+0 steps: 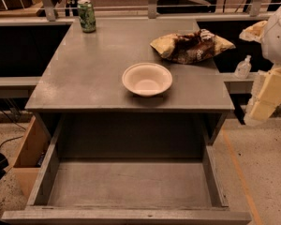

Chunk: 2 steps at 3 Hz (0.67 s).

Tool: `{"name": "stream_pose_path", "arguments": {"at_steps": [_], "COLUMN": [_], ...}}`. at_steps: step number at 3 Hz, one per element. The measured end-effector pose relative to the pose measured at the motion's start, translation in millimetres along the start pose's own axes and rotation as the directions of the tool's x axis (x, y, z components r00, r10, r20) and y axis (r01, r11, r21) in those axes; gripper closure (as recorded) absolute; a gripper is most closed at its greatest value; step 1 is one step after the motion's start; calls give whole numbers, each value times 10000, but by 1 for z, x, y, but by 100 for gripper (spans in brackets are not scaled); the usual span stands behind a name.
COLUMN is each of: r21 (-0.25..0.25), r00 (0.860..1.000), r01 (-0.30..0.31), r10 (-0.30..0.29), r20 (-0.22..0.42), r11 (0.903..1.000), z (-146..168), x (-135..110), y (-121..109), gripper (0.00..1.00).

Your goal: Move paper bowl near green can

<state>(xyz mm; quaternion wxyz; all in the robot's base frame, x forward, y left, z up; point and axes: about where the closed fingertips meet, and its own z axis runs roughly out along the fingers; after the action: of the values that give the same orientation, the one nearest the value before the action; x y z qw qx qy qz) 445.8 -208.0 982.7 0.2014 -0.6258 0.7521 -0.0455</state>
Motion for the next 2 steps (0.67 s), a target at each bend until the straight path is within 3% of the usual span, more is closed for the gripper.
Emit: {"name": "stream_pose_path", "arguments": {"at_steps": [1, 2], "r21": [314, 460], "r00": [9842, 9393], "r01": [1277, 2652], "r10": [-1306, -2688], "r20": [1196, 2132], "r11": [9913, 9631], "z": [21, 41], "x": [-16, -35], "y": [-7, -9], "gripper": [0, 0]}}
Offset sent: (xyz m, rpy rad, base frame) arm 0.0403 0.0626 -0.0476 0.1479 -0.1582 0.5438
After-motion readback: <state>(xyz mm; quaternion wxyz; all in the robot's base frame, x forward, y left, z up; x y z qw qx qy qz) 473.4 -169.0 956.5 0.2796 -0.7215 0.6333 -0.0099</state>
